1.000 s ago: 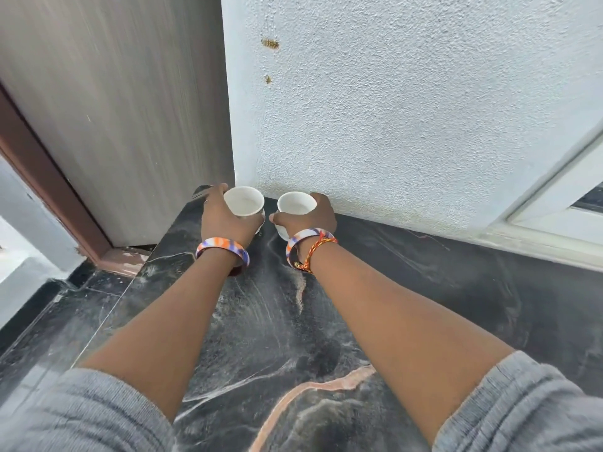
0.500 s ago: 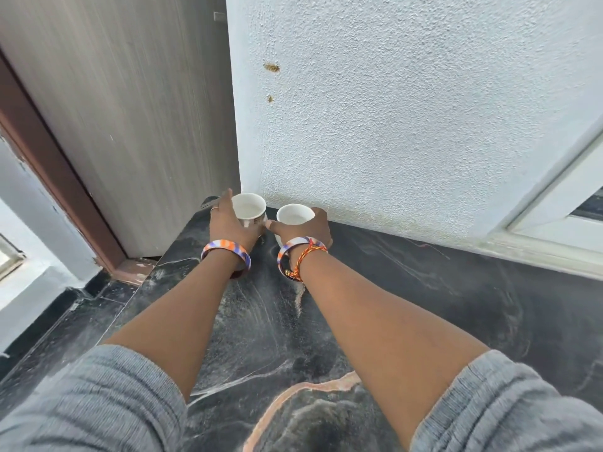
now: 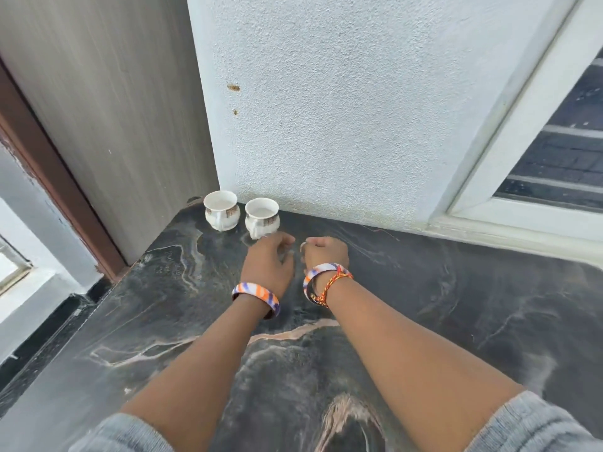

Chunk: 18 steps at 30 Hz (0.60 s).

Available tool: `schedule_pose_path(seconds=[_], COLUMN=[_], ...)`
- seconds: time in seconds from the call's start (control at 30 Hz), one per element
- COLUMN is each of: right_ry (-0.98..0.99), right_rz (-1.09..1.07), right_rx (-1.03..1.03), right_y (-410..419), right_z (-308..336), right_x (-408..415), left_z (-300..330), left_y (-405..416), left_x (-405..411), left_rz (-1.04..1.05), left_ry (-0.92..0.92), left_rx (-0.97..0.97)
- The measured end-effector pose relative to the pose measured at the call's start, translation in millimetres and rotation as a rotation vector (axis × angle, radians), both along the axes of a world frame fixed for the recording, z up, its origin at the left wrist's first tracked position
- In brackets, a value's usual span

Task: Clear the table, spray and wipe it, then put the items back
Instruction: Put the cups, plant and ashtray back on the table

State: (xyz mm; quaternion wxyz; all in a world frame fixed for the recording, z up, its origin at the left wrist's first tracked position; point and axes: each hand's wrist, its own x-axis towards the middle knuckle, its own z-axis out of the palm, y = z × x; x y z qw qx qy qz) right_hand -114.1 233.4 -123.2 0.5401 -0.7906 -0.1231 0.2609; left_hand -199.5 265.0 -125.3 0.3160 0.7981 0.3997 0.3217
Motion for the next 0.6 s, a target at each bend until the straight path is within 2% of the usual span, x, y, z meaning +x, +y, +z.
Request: schedule_pose_path(seconds=[0.23, 0.47, 0.6], right_ry=[-0.285, -0.397, -0.400], right_rz=[0.121, 0.110, -0.004], right_rx=[-0.146, -0.228, -0.291], right_y=[-127, -303, -427], right_z=[23, 37, 51], right_x=[37, 88, 123], left_z=[22, 52, 65], left_y=[-92, -252, -362], left_x=[45, 107, 151], left_rz=[-0.301, -0.536, -0.706], left_ry=[0.353, 0.493, 0.522], left_rx=[-0.106, 0.024, 0.121])
